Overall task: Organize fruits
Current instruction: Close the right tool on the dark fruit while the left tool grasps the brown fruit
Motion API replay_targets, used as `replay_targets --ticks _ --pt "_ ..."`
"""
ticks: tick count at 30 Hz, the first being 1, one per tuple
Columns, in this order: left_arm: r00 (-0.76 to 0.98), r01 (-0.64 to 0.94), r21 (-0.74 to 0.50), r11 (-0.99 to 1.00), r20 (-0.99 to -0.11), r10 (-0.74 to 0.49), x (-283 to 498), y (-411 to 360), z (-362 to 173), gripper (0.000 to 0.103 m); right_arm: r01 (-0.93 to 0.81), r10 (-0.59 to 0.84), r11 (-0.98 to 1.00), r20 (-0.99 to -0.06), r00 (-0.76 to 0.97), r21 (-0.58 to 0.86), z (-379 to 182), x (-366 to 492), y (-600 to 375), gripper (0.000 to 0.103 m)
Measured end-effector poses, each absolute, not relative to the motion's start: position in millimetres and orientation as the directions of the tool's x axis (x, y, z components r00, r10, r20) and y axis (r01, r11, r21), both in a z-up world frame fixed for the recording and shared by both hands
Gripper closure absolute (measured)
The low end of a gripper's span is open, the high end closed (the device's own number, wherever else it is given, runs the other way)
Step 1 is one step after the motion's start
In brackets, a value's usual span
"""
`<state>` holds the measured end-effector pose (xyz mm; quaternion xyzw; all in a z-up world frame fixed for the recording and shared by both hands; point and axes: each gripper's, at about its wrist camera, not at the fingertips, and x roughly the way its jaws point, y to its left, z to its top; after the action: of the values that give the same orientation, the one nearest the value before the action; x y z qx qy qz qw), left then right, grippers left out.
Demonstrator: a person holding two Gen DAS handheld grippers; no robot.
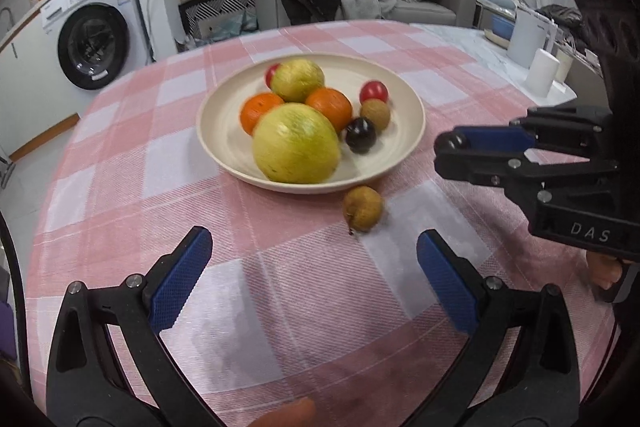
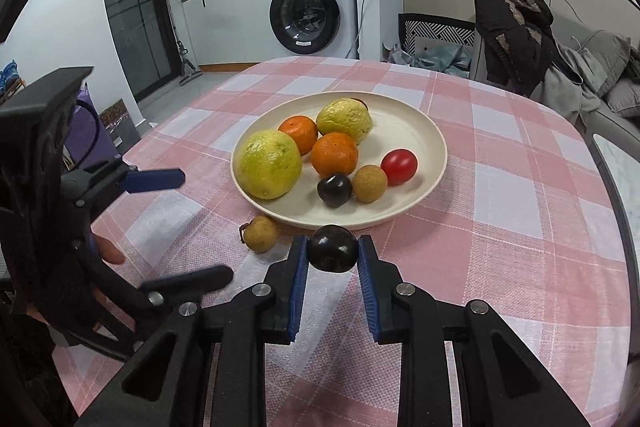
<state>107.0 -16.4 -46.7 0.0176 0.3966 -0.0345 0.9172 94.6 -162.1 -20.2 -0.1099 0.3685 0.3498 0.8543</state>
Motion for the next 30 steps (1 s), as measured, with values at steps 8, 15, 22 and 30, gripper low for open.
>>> replay_targets --ticks 8,15,22,30 --pt "0.619 0.126 -0.005 0.992 -0.781 -0.083 126.4 -38.0 -59.1 0.039 -0.662 0.513 0.745 -0.706 0.488 0.084 -22.2 100.9 -167.5 0.077" --pt "0.613 0.133 -0.031 0.991 -0.783 -0.107 138.9 -40.2 -59.0 0.054 -0.659 0.515 0.747 -0.703 0.490 0.089 -21.5 101.4 -169.8 0.077" --pt "0.624 0.144 -0.108 0.984 -0.762 -0.175 138.9 -30.0 -55.0 0.082 -0.662 0.517 0.745 -0.702 0.490 0.086 -22.1 100.3 -169.3 0.077" --pt "0.648 0.176 -0.151 0.973 -0.726 -0.230 126.7 -25.8 -45.8 0.082 -0.656 0.521 0.749 -0.694 0.496 0.094 -20.1 101.0 -172.1 0.077"
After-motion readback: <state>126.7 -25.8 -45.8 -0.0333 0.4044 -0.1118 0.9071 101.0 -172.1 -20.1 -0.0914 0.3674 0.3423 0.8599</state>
